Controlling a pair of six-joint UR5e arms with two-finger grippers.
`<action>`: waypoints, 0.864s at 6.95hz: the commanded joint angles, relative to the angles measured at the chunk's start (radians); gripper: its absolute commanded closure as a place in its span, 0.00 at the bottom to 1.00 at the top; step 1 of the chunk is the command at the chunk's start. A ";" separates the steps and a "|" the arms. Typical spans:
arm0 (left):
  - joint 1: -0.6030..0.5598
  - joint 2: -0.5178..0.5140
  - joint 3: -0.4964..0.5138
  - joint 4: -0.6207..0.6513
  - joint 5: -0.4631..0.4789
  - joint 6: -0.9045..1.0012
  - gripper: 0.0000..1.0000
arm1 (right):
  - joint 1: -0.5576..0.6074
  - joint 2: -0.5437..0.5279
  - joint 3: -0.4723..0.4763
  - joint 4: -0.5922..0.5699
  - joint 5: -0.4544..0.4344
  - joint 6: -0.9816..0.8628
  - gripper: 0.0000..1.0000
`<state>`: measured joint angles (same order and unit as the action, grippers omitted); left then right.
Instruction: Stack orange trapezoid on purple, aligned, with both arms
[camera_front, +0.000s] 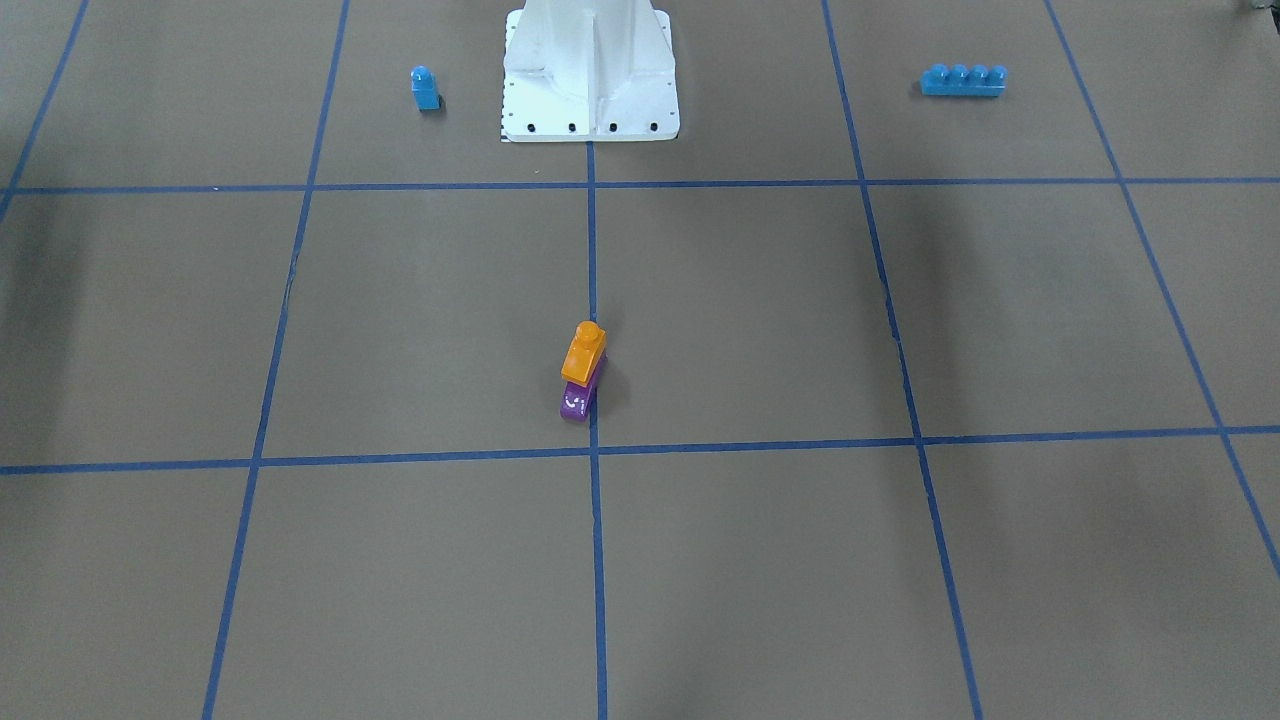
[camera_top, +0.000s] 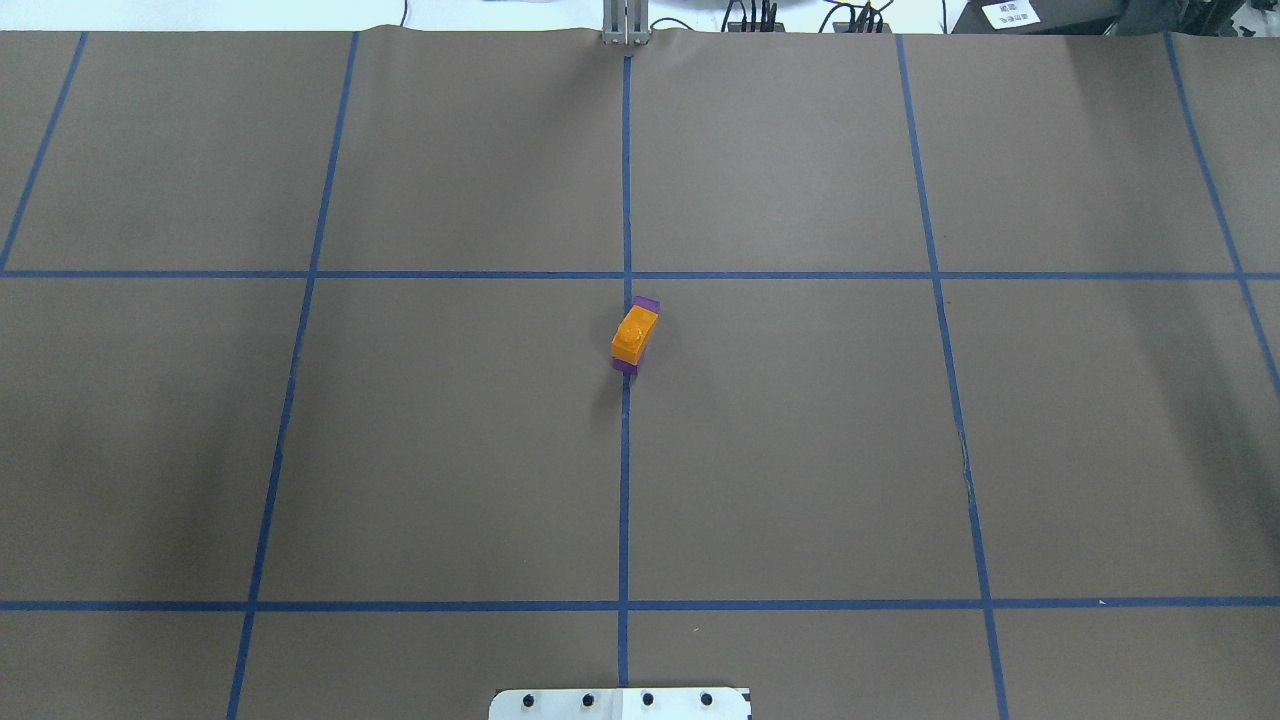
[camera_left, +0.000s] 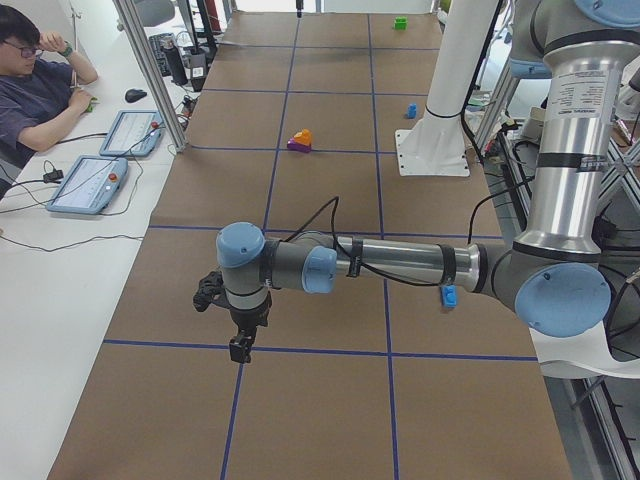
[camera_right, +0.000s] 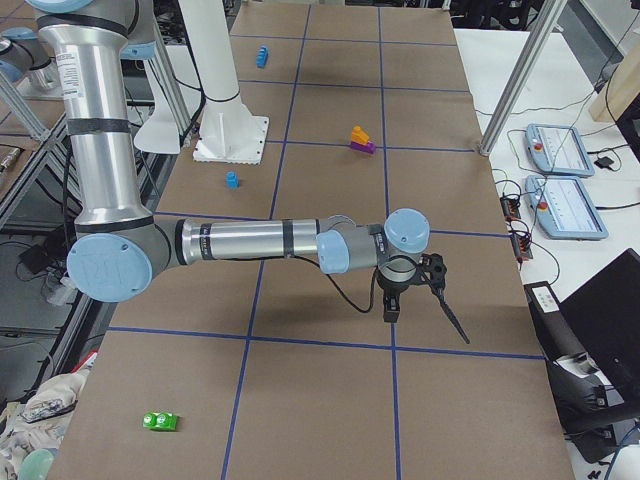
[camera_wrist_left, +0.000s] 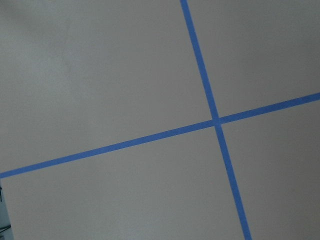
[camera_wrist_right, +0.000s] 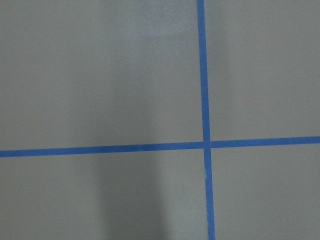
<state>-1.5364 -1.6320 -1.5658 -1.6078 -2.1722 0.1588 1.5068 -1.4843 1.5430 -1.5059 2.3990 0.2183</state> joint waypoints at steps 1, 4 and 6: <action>0.001 -0.002 0.000 0.002 -0.007 -0.008 0.00 | 0.038 -0.054 0.006 -0.022 0.051 -0.075 0.00; 0.002 0.000 0.000 0.003 -0.127 -0.068 0.00 | 0.059 -0.103 0.022 -0.013 0.051 -0.100 0.00; 0.002 0.001 0.026 0.000 -0.196 -0.133 0.00 | 0.070 -0.099 0.066 -0.078 0.062 -0.096 0.00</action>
<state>-1.5340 -1.6319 -1.5534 -1.6052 -2.3380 0.0581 1.5681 -1.5851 1.5793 -1.5383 2.4571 0.1211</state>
